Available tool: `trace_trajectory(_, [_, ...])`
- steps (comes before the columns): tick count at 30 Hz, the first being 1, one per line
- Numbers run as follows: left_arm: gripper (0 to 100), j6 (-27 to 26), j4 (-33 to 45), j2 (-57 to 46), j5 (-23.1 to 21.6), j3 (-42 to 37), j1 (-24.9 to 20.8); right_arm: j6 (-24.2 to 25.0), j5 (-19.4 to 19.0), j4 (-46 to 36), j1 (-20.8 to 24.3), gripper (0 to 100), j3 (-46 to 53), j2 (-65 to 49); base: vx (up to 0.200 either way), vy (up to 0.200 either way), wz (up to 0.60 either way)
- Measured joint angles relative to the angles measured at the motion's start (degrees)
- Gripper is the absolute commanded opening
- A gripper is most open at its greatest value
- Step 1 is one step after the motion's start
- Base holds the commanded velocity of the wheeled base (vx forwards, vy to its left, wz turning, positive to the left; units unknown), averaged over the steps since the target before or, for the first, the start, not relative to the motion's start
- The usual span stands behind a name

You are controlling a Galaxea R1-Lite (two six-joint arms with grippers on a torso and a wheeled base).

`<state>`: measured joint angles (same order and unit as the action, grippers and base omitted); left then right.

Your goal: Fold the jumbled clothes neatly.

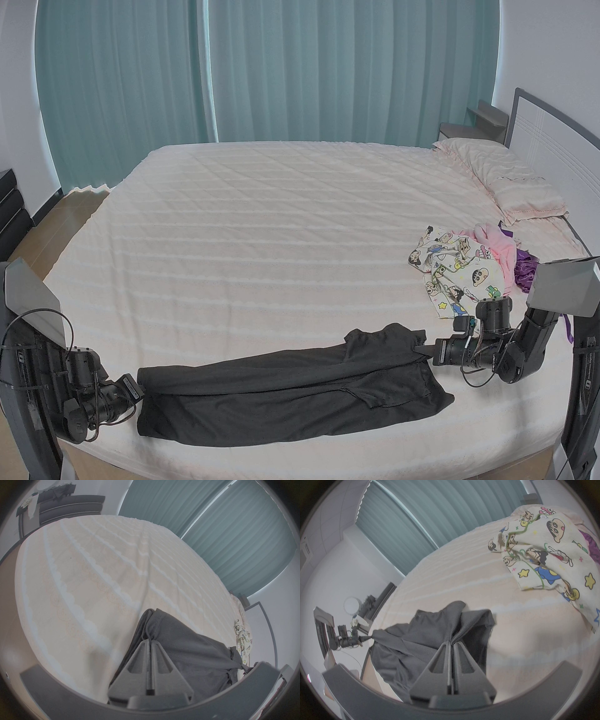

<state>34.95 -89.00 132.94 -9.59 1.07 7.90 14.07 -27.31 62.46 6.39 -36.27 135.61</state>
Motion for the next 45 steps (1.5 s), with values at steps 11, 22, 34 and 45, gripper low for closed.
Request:
trace_trajectory(11, [100,-0.9,0.0,2.7,0.2,-0.1,-0.3,-2.6,0.1,-2.1,-0.3,100,0.8,0.1,0.0,0.0,0.0])
trace_trajectory(22, [100,-0.7,0.2,-0.5,-1.4,-0.1,1.7,-2.2,0.2,-1.6,-0.9,100,0.4,-0.9,0.0,0.0,0.0])
trace_trajectory(34, [100,-5.7,2.4,-7.8,-16.5,-0.1,8.5,5.2,-0.6,-1.4,-2.2,100,-1.9,-2.1,0.0,0.0,0.0])
trace_trajectory(45, [100,-21.7,2.8,-2.2,-16.7,-0.1,6.8,5.5,-1.1,-1.3,-1.5,100,-2.0,-2.0,0.0,0.0,0.0])
